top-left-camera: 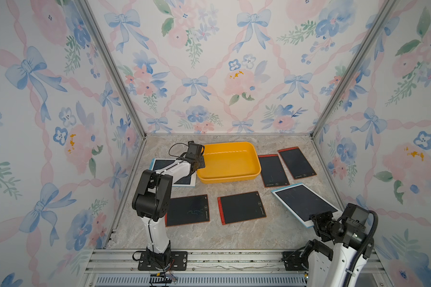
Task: Take out the writing tablet from the storage box
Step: Place the writing tablet at the center of the board.
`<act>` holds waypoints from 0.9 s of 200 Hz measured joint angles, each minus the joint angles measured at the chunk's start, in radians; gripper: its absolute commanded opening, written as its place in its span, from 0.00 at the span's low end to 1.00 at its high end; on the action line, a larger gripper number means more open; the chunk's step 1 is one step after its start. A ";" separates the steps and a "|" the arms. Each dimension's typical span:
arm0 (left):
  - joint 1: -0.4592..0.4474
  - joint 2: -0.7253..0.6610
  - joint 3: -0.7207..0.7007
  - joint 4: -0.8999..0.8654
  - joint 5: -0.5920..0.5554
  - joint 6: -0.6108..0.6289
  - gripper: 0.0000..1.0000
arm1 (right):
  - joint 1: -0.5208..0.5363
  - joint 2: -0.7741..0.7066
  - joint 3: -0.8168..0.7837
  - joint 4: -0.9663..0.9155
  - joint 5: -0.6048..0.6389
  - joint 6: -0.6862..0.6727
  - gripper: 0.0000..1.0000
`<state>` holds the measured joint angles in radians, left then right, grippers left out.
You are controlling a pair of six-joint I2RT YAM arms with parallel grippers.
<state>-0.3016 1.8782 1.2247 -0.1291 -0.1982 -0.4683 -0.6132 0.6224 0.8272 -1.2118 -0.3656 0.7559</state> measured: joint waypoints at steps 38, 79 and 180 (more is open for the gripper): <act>0.000 0.000 0.000 0.000 0.000 0.000 0.00 | 0.001 0.006 -0.002 0.000 0.010 0.000 0.40; 0.000 0.000 -0.005 0.000 0.001 0.000 0.00 | 0.001 0.017 -0.013 -0.003 0.023 -0.009 0.47; 0.000 0.000 -0.005 0.000 0.003 0.000 0.00 | 0.001 0.060 -0.070 0.021 0.049 -0.029 0.50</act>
<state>-0.3016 1.8782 1.2194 -0.1291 -0.1947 -0.4683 -0.6121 0.6827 0.7570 -1.1908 -0.3168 0.7269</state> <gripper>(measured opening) 0.080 0.490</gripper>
